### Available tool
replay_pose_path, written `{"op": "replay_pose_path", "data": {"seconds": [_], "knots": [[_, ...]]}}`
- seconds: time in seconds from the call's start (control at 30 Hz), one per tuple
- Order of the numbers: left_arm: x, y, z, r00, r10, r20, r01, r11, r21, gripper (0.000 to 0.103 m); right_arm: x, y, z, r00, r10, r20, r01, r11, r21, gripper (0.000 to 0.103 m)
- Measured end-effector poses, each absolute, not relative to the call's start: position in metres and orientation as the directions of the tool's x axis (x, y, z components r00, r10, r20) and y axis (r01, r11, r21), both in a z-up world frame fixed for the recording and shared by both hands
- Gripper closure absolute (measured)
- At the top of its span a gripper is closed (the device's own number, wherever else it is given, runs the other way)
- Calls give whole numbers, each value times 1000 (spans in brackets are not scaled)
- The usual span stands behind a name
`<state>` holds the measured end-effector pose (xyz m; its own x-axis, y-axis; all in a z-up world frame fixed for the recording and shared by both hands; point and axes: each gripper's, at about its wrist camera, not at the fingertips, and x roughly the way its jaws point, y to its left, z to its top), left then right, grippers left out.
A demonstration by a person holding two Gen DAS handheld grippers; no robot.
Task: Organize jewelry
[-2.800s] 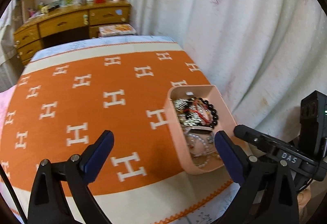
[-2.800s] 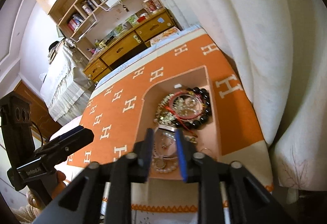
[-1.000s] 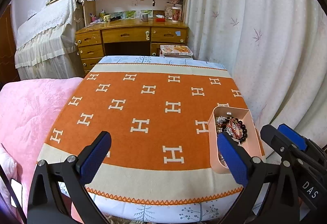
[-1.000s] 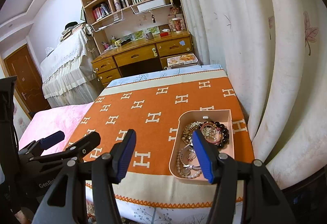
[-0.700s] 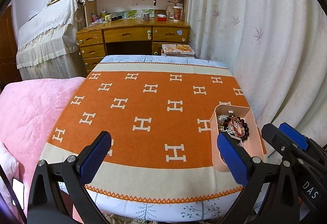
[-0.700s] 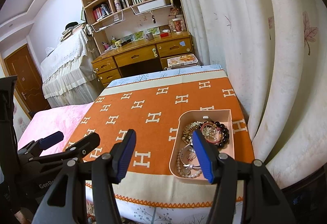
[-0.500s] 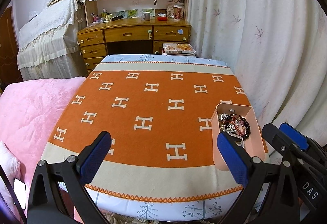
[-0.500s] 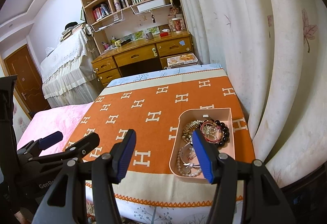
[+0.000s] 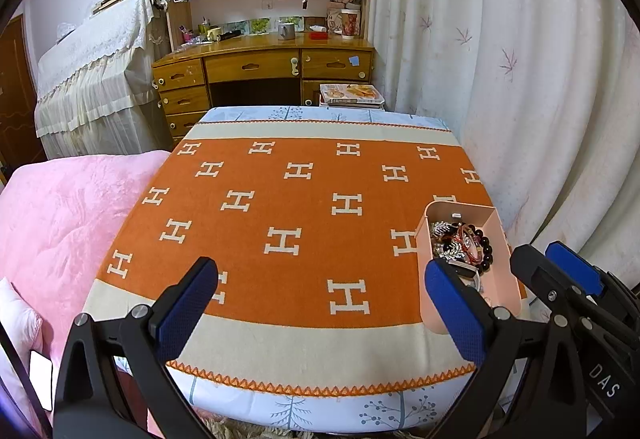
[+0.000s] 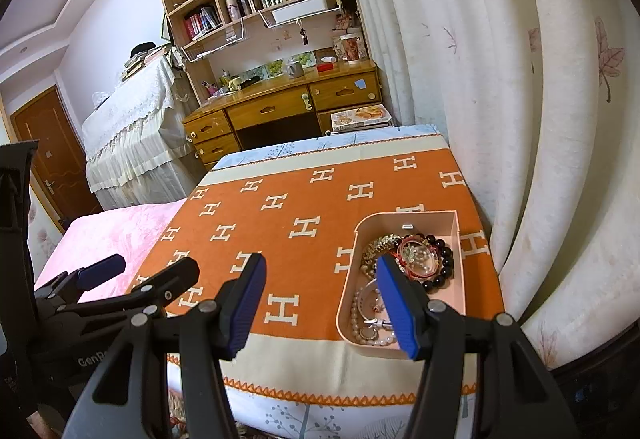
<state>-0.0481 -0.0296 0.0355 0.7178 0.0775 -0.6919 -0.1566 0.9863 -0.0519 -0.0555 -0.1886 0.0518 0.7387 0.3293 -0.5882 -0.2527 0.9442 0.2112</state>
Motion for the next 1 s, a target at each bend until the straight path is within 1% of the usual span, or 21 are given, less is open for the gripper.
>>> {"op": "replay_pose_path", "data": {"seconds": [1.0], "knots": [[-50,-25,31,705,73,-705,-152,987,-50,1,-56,-189,50,734,330,-593,-252,944,213,45]]}}
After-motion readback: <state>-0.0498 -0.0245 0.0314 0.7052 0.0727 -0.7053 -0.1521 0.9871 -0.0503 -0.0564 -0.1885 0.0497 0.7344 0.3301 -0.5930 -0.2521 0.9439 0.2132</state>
